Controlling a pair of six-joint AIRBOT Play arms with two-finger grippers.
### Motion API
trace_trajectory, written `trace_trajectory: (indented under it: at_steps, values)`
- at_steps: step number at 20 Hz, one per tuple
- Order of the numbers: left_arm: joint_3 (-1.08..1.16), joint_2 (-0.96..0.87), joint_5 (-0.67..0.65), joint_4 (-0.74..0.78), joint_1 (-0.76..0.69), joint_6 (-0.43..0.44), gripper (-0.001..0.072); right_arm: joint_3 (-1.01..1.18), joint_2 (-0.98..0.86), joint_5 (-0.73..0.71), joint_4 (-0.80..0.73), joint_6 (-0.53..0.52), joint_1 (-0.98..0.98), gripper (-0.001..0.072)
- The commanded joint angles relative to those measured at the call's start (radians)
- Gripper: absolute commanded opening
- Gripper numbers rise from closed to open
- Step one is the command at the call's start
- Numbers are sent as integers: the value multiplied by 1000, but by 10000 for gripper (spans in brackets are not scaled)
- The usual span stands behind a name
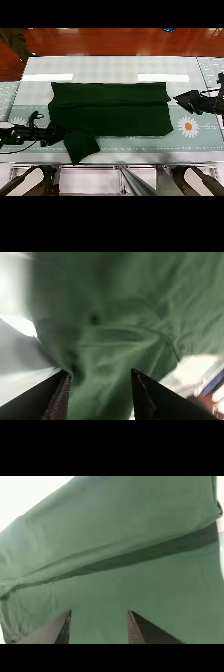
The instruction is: Fold the shirts.
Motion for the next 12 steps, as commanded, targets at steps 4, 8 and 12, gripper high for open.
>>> trace_trajectory:
  at_steps: [4,8,12]
  values:
    - [6,-51,22,7,-98,32,25,-12,2,96,-224,89,-229,409]
    - [23,-50,19,-3,-98,32,25,-187,2,159,-300,110,-230,409]
    - [23,-51,11,-4,-98,30,25,-263,0,124,-341,139,-230,413]
